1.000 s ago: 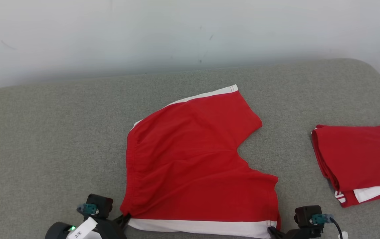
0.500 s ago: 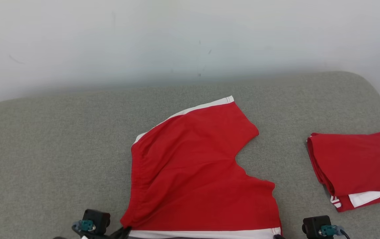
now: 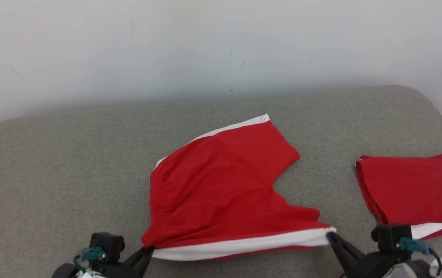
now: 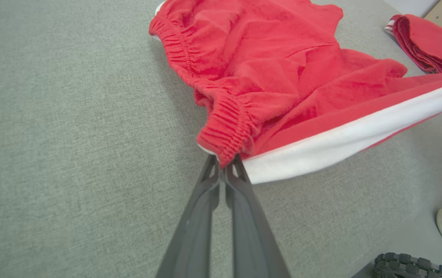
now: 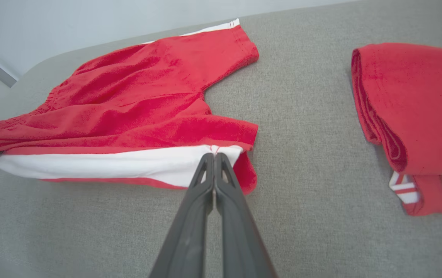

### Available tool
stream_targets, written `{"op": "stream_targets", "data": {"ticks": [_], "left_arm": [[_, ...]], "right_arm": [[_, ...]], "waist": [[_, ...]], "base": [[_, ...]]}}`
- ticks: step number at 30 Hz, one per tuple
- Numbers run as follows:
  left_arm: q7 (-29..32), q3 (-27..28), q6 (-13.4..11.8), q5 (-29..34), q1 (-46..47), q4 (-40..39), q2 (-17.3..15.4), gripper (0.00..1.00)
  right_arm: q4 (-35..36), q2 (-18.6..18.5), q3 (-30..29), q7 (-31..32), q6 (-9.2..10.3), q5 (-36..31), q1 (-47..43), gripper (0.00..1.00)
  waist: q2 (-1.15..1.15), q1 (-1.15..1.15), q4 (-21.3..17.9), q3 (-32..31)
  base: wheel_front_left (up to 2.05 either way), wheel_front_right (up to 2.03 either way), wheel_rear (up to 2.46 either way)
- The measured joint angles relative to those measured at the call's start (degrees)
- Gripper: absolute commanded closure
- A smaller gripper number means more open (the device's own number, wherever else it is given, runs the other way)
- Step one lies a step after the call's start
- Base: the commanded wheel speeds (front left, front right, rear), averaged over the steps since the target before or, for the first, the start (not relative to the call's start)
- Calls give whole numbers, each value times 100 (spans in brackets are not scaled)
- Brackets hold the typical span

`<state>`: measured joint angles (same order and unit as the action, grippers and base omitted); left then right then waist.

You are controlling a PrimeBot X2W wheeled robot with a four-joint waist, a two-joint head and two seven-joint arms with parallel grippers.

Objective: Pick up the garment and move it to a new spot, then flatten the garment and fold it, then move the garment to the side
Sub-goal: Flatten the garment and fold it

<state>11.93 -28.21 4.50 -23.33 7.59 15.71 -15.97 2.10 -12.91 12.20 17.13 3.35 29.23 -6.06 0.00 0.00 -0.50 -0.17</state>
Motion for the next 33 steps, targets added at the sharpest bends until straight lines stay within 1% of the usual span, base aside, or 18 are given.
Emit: {"op": "stream_targets", "data": {"ticks": [3,6,9,10,14,16,17,19,21,26,27,29,33], "left_arm": [[155,43,-102,-24,195,-178,46,100],[305,98,-210,-32,482,-259,193,100],[432,192,-413,-41,802,-314,385,100],[572,311,-657,-41,1122,-320,597,100],[735,376,-906,-38,1585,-233,843,100],[799,401,-959,-36,1821,-164,971,100],[844,411,-965,-31,1936,-130,1038,100],[869,455,-1029,-15,2166,-31,1169,100],[918,494,-1060,25,2398,58,1247,100],[923,650,-1129,120,2853,375,1277,100],[924,682,-1154,121,2993,522,1319,100],[928,688,-1154,122,3115,670,1369,100],[872,740,-1155,175,3361,920,1402,100]], "right_arm": [[182,-118,-47,16,-85,-1,382,100],[210,-199,-122,53,-134,-1,790,100],[158,-293,-149,131,-189,-10,1245,100],[-8,-426,-94,279,-293,-137,1779,100],[-278,-530,-44,387,-396,-241,2523,100],[-432,-594,1,457,-490,-315,2905,100],[-506,-601,10,460,-500,-316,3077,100],[-677,-651,75,506,-612,-380,3409,100],[-862,-662,109,513,-657,-443,3732,100],[-1413,-670,188,511,-740,-567,4429,100],[-1618,-667,213,504,-747,-584,4608,100],[-1876,-645,249,495,-790,-599,4773,100],[-2259,-525,371,396,-816,-642,5087,100]], "waist": [[0,0,-7,83],[0,0,-1,177],[0,1,19,306],[0,1,44,463],[0,1,83,710],[1,2,108,845],[1,2,121,915],[1,2,151,1054],[1,2,186,1197],[1,2,290,1544],[1,2,338,1674],[1,2,390,1795],[1,2,491,2006]], "base": [[0,0,0],[0,0,0],[0,0,0],[0,0,0],[0,0,0],[0,0,0],[0,0,0],[0,0,0],[0,0,0],[0,0,0],[0,0,0],[0,0,0],[0,0,0]]}}
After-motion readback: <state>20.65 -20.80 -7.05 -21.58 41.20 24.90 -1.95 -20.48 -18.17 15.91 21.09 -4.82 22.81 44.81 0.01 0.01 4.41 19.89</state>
